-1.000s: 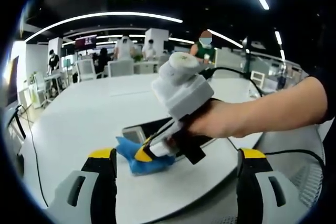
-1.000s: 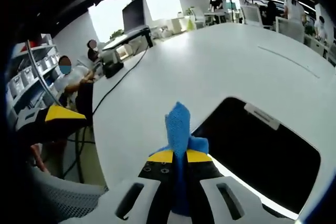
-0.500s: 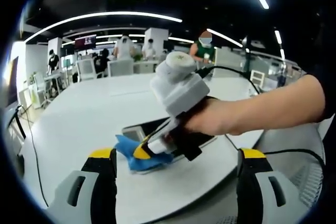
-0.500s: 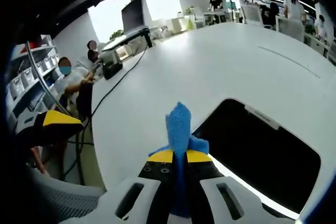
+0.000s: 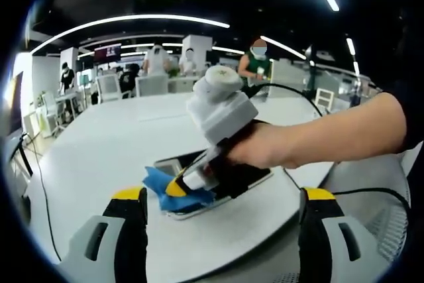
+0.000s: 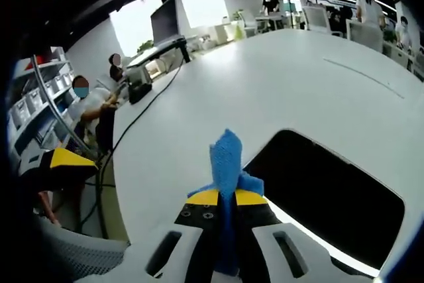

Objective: Wipe the mirror surface with the cleaning cloth until all visible marks leave the cleaned area.

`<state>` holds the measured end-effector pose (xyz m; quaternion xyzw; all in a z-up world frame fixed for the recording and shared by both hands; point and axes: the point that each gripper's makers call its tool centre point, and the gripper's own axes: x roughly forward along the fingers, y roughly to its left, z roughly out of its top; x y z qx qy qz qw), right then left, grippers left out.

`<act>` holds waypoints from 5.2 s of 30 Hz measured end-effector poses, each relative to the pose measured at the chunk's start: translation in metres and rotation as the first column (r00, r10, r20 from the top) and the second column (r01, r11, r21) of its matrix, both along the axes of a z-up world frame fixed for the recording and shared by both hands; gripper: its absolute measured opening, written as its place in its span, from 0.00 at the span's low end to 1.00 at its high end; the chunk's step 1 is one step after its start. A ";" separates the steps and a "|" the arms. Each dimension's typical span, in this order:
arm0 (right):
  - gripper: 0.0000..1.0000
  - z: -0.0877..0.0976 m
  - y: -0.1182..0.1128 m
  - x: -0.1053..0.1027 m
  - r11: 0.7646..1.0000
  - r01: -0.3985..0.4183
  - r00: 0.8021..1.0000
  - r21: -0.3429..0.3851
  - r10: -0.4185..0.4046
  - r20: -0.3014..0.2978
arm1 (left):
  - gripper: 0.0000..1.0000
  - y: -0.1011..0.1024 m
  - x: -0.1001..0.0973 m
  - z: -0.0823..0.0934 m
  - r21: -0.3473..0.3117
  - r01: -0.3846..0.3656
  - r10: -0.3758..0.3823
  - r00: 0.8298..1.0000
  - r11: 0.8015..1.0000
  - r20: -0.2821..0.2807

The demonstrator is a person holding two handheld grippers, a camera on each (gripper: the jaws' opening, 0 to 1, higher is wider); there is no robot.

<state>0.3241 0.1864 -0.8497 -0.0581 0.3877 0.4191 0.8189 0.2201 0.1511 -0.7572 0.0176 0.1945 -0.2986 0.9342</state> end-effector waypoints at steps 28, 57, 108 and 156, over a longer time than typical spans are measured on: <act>0.01 0.000 -0.004 0.033 0.999 0.045 0.999 0.017 -0.045 0.008 | 0.96 -0.001 0.001 -0.002 0.003 0.004 -0.004 1.000 1.000 -0.009; 0.01 0.001 -0.004 0.071 0.996 0.085 0.995 0.006 -0.086 0.053 | 0.96 -0.001 0.001 -0.003 0.005 0.008 -0.008 1.000 1.000 -0.017; 0.01 -0.001 -0.018 0.093 0.990 0.140 0.988 0.007 -0.141 0.070 | 0.95 -0.002 0.001 -0.005 0.019 0.015 -0.014 1.000 1.000 -0.027; 0.01 0.002 -0.040 0.090 0.985 0.173 0.983 0.000 -0.173 0.060 | 0.95 -0.006 -0.002 -0.008 0.035 0.052 -0.051 0.998 0.998 -0.045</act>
